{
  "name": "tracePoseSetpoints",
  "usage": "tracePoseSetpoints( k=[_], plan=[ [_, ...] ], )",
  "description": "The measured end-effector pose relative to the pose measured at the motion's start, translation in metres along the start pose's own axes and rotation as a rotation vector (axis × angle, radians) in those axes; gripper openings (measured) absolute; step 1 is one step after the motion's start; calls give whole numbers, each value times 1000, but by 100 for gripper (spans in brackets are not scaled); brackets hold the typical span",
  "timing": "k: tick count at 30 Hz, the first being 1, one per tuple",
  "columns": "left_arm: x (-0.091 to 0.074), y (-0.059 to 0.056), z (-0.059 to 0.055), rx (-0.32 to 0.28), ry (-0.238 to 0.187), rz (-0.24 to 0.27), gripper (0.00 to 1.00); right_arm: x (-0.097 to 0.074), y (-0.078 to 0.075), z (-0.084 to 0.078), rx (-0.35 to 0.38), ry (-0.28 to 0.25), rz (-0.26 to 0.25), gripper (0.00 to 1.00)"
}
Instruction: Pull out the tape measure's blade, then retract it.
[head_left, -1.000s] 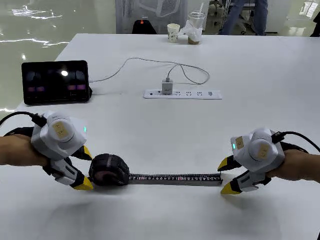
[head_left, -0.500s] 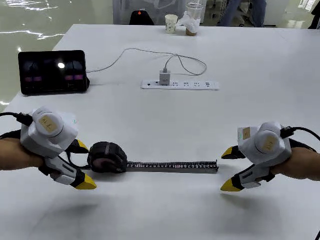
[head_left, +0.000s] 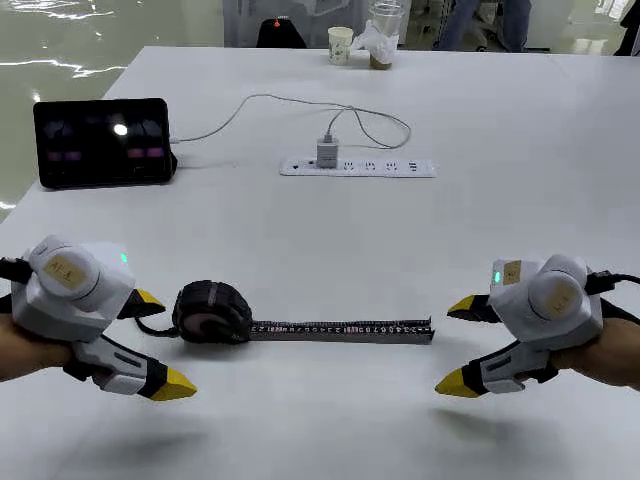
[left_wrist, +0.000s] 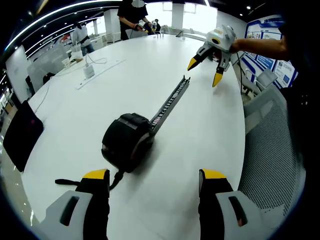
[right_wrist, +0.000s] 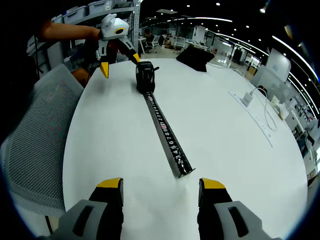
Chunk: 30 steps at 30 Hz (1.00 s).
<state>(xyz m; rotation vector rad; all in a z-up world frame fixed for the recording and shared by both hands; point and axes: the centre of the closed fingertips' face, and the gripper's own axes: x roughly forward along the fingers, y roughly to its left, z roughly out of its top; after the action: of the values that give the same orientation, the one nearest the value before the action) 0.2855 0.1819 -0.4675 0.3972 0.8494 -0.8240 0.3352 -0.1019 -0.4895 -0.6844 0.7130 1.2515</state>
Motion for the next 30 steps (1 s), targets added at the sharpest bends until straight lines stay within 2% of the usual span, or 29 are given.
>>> tracePoseSetpoints(
  k=[8,17,22,30],
  plan=[
    [-7,-6,0,-55,-54,43,74,-3,12,-2,64,-41,-25,64],
    [-14,-16,-3,-135,-126,97,78,-8,25,1,122,-99,-80,68],
    [-14,-24,-8,-163,-132,101,79,-9,33,5,153,-127,-96,71],
    [-18,-31,-3,-205,-183,132,80,-11,41,9,195,-164,-132,74]
  ],
)
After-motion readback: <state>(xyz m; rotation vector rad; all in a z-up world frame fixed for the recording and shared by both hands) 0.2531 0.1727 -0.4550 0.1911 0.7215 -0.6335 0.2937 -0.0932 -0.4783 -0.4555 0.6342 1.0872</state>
